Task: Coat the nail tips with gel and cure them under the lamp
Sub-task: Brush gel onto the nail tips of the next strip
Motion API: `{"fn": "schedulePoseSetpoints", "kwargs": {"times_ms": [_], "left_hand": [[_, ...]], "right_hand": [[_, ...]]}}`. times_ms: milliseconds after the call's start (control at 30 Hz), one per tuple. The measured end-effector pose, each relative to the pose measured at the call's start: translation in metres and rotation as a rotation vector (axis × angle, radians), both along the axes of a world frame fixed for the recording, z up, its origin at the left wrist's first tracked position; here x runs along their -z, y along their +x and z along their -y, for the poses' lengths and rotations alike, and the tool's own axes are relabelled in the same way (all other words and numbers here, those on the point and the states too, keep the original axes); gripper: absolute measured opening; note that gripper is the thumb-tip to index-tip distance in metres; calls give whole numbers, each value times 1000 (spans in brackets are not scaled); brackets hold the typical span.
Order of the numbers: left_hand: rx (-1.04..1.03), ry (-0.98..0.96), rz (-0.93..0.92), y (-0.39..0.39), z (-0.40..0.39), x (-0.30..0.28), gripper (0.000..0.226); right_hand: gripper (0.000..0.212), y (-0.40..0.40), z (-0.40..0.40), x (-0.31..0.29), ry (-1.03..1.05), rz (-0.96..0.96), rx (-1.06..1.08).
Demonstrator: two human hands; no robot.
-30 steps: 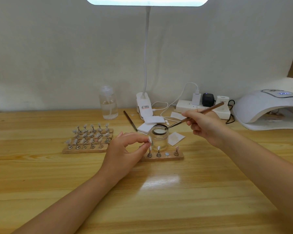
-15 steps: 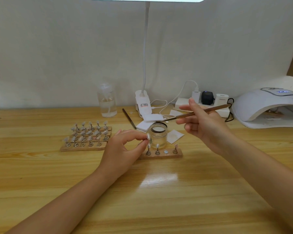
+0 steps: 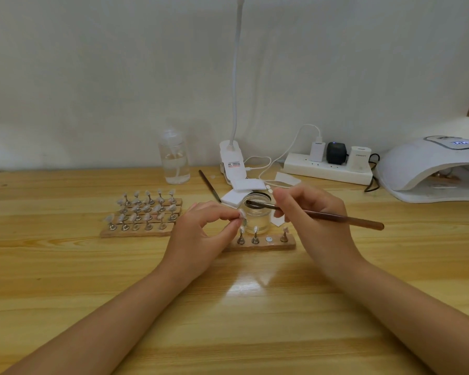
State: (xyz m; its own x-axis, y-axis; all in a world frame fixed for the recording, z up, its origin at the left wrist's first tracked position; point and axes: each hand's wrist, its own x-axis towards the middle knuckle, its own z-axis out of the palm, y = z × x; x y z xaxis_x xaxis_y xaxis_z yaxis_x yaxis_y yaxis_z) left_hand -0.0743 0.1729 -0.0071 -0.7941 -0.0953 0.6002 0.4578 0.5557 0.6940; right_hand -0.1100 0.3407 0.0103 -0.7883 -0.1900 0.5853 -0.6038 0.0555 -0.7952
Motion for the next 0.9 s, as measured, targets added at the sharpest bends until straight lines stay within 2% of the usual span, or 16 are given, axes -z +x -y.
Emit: {"fn": "schedulePoseSetpoints", "kwargs": {"times_ms": [267, 433, 667, 800, 900], "left_hand": [[10, -11, 1, -1, 2, 3, 26], [8, -37, -5, -1, 2, 3, 24], [12, -43, -18, -1, 1, 3, 27], [7, -43, -12, -1, 0, 2, 28], [9, -35, -1, 0, 1, 2, 27]], "right_hand": [[10, 5, -1, 7, 140, -120, 4], [27, 5, 1, 10, 159, -206, 17], [25, 2, 4, 12, 177, -228, 43], [34, 2, 3, 13, 184, -261, 33], [30, 2, 3, 13, 174, -293, 20]]}}
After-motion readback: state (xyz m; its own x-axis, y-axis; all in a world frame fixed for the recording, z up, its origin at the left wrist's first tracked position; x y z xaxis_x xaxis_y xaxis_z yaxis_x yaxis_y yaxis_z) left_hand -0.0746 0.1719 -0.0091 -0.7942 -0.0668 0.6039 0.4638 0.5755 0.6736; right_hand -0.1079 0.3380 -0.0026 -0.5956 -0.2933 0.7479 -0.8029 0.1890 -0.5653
